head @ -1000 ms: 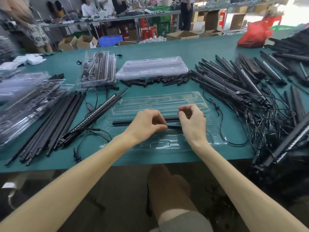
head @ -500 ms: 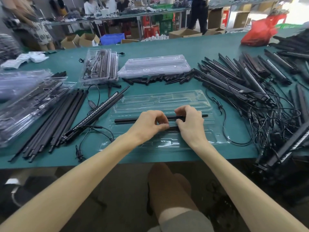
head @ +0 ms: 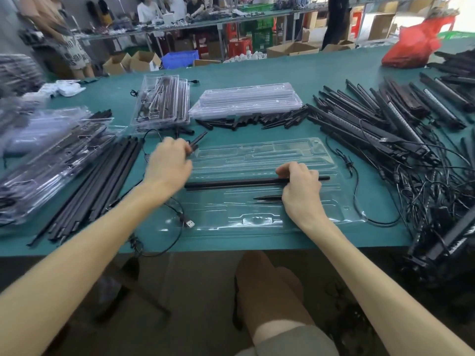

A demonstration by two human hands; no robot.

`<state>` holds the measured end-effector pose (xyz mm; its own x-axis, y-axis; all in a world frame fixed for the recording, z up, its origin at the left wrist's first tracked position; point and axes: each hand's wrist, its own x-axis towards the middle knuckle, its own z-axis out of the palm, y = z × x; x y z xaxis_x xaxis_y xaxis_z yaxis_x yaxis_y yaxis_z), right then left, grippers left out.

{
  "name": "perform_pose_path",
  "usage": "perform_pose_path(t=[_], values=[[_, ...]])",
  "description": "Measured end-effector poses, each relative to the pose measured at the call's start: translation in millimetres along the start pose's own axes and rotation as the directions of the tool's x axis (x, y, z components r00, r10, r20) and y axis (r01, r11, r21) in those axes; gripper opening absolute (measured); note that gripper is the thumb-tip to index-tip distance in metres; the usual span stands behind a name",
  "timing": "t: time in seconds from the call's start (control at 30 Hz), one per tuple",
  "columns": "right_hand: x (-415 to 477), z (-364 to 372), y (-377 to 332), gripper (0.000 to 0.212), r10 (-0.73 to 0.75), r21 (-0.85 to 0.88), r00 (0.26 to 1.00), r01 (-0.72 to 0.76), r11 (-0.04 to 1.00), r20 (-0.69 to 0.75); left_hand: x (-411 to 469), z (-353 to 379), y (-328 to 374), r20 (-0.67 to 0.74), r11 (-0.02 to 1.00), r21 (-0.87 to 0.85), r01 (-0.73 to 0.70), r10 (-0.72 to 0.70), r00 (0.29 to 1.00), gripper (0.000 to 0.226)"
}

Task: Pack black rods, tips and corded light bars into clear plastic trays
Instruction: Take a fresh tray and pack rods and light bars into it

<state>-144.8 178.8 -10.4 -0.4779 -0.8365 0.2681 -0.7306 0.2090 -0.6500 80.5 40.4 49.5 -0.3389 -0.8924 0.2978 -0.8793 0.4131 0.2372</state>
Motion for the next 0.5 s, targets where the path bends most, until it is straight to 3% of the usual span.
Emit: perform_pose_path(t=[0.13, 0.2, 0.5], values=[[-1.1, 2.6, 1.1, 0.053, -0.005, -0.024, 1.000, 0.005, 1.000, -0.013, 5.7, -4.2, -51.7, 0.147, 0.937, 0.281, 0.208, -0.256, 0.955, 0.047], [-1.3, 3.2, 1.3, 0.053, -0.005, -0.033, 1.000, 0.005, 0.999, -0.016, 0.9, 0.2, -63.6, 0.174, 0.945, 0.260, 0.198, -0.248, 0.953, 0.048], [-2.0, 3.5, 0.5, 0.051, -0.002, -0.022, 1.000, 0.001, 1.000, -0.024, 3.2, -0.7, -63.1, 0.003, 0.994, 0.062, 0.093, -0.093, 0.996, 0.024]])
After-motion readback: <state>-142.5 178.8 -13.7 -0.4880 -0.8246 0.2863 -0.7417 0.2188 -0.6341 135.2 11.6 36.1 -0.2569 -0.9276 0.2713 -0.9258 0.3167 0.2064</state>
